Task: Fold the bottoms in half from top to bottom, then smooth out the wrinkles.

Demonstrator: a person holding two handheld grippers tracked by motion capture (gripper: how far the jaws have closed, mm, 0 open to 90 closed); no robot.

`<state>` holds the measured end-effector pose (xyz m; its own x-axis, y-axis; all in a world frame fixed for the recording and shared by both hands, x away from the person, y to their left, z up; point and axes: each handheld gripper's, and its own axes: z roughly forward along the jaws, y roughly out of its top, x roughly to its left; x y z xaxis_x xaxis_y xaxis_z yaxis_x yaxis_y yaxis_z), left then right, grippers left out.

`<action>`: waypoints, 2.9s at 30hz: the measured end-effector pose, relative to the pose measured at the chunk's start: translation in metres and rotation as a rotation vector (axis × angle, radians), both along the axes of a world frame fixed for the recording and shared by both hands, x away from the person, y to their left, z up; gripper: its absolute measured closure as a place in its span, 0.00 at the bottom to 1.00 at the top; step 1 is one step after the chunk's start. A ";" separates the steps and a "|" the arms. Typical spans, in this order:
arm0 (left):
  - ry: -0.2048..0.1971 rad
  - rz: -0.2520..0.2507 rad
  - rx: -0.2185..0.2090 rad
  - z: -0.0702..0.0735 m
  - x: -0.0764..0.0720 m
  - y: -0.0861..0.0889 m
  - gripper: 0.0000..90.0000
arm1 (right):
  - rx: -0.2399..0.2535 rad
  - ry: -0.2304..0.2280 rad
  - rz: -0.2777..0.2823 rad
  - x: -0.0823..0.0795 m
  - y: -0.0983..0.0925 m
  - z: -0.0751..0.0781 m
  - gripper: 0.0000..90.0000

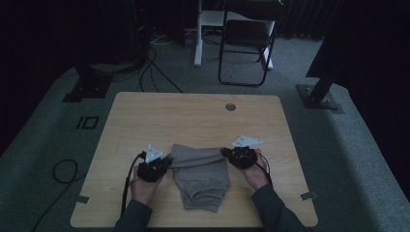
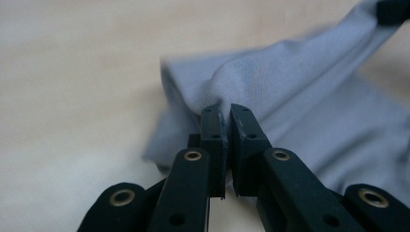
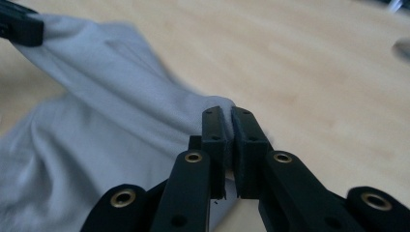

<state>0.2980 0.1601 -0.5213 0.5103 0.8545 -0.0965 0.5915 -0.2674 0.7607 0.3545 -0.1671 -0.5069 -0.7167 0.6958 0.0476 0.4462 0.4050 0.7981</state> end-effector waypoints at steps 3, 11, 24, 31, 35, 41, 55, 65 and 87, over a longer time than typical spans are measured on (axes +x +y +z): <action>0.050 -0.004 0.030 -0.016 -0.003 -0.003 0.95 | -0.028 0.052 0.005 -0.011 0.000 -0.018 0.95; 0.054 0.004 0.099 -0.024 0.011 -0.010 0.95 | -0.047 0.119 -0.029 -0.007 0.001 -0.038 0.95; 0.035 0.093 0.152 -0.023 0.079 -0.013 0.96 | -0.055 0.114 -0.120 0.056 0.018 -0.038 0.94; 0.055 0.155 0.154 -0.021 0.113 -0.011 0.96 | -0.091 0.126 -0.155 0.087 0.030 -0.034 0.94; 0.060 0.165 0.142 -0.016 0.118 -0.011 0.96 | -0.099 0.145 -0.155 0.094 0.033 -0.028 0.95; -0.006 0.155 0.089 0.012 0.109 -0.003 0.96 | -0.060 0.090 -0.140 0.090 0.026 0.001 0.95; -0.175 0.077 -0.067 0.080 0.053 0.005 0.96 | 0.020 -0.094 -0.096 0.042 -0.002 0.056 0.98; -0.094 -0.004 -0.083 0.048 -0.001 0.008 0.94 | 0.012 -0.064 -0.011 -0.017 -0.013 0.028 0.98; -0.009 -0.062 0.027 0.003 0.027 -0.034 0.56 | -0.003 0.035 -0.010 -0.002 0.023 -0.014 0.53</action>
<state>0.3245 0.1261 -0.5185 0.5634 0.8233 -0.0690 0.5660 -0.3237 0.7582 0.3525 -0.1437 -0.5212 -0.7078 0.7029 0.0704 0.4780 0.4031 0.7804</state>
